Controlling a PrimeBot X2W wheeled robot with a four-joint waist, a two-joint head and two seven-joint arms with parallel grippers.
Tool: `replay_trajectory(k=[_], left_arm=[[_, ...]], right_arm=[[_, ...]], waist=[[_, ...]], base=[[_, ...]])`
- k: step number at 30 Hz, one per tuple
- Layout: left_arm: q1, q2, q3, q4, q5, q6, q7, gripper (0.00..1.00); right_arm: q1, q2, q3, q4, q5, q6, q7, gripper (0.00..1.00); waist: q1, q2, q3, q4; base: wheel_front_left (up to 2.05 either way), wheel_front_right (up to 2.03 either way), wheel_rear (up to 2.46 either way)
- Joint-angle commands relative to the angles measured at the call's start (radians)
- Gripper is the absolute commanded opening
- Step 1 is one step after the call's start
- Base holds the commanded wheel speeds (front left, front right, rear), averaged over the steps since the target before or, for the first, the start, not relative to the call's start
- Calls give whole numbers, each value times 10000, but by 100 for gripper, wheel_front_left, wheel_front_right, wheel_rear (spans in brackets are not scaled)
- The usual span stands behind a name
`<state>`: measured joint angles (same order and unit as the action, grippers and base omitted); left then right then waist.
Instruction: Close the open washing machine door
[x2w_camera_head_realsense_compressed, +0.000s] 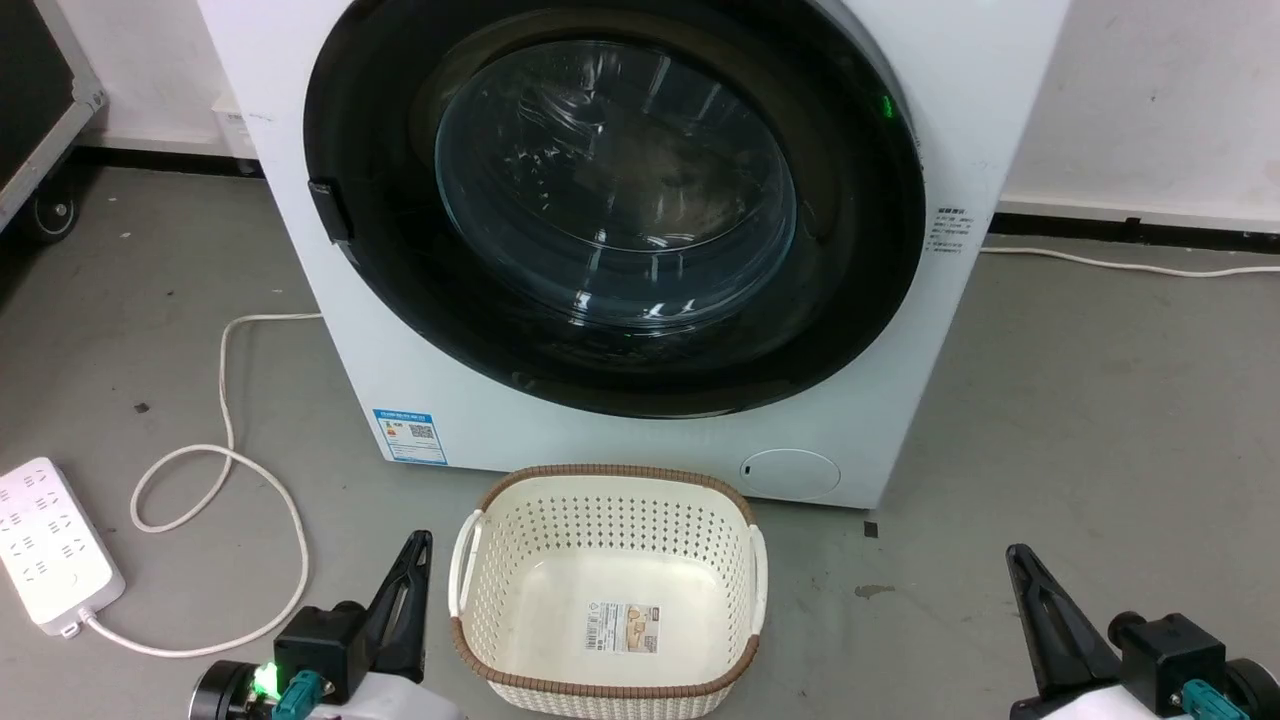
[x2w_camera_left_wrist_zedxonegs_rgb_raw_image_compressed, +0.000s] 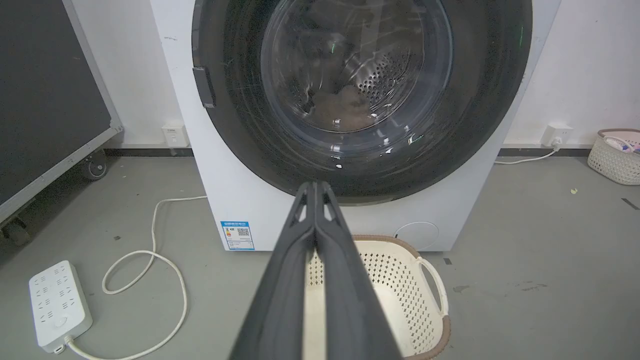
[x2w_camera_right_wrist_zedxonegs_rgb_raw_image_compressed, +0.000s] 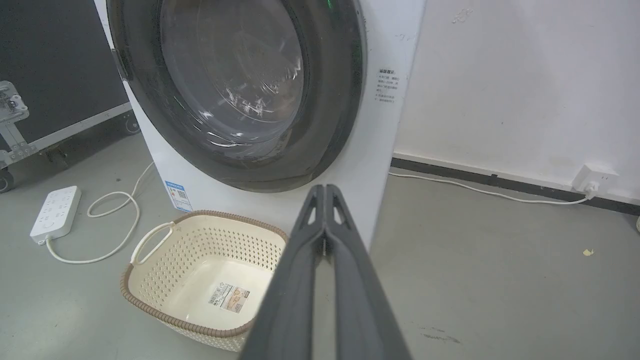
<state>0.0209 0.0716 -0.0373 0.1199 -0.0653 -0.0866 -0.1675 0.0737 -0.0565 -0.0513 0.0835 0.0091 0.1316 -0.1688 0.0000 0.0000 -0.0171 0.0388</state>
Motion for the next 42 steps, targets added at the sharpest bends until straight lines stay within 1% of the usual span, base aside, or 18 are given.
replay_trajectory(k=[1, 42], left_arm=[[-72, -42, 41, -75, 52, 74, 64, 0], [-152, -142, 235, -731, 402, 536, 1004, 0]], right_arm=[[-152, 22, 35, -96, -31, -3, 69, 0], [-493, 46, 314, -527, -66, -7, 1014, 0]], waist=[[0, 0, 3, -7], [0, 0, 101, -230]], base=[[0, 0, 0], [0, 0, 0]])
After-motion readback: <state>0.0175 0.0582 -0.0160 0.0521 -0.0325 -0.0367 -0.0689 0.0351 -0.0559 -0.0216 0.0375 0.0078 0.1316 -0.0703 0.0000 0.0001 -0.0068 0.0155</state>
